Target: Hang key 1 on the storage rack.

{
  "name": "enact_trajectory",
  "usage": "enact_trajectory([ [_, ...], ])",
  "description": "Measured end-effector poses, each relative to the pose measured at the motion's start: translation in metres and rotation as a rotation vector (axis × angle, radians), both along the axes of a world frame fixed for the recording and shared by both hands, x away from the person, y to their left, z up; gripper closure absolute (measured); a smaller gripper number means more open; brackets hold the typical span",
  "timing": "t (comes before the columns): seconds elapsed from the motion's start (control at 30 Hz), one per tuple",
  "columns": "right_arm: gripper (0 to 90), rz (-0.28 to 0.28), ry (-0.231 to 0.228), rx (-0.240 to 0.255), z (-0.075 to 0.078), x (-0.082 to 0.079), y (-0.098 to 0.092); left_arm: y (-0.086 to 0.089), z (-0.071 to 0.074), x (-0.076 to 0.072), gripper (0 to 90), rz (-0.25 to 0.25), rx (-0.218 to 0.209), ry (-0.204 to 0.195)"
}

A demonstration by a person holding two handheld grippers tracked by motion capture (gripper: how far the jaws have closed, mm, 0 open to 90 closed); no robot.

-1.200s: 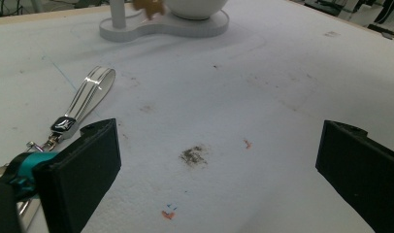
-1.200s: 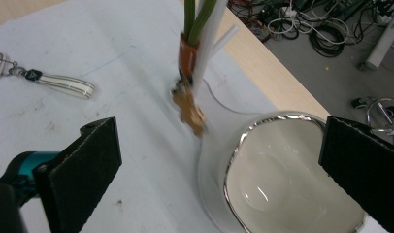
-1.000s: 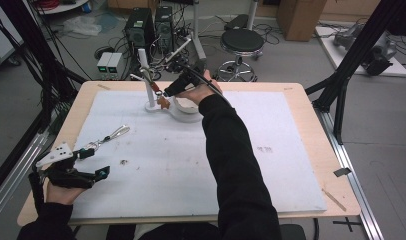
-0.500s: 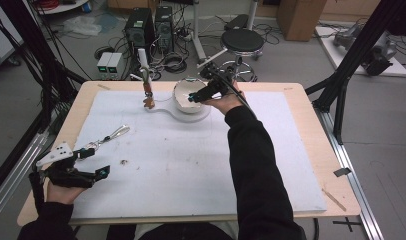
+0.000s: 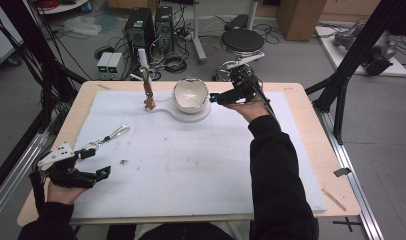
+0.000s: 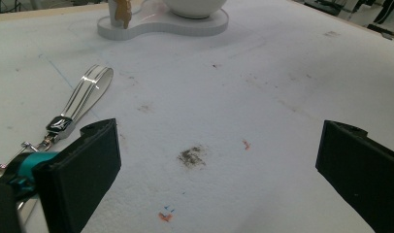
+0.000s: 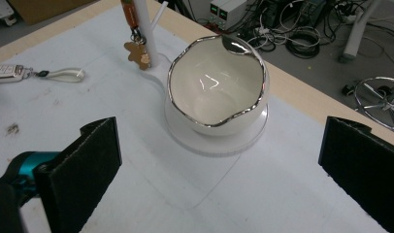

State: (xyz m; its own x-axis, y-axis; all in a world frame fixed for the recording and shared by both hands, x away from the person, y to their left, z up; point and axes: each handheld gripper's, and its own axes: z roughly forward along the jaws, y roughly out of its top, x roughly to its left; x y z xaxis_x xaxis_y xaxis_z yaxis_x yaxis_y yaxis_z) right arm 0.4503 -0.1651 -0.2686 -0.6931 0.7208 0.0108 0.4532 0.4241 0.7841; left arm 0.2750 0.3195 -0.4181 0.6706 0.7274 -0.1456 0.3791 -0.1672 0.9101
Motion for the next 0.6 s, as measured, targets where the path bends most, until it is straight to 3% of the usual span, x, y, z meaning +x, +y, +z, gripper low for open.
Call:
enact_trajectory([
  [0.17,0.7,-0.017,-0.007,-0.029,-0.003,-0.009,-0.014,0.001,0.000,-0.001,2.8,0.003,-0.001,-0.003],
  [0.43,0.7,-0.056,-0.023,-0.032,0.003,-0.017,-0.030,0.001,0.000,-0.001,2.8,0.000,0.003,0.008],
  [0.47,0.8,-0.074,-0.021,-0.013,0.001,-0.022,-0.038,0.001,0.001,-0.001,2.8,-0.002,0.007,0.010],
  [0.6,0.7,-0.100,-0.016,-0.019,-0.010,-0.032,-0.052,0.001,0.001,-0.001,2.8,-0.002,0.007,0.005],
])
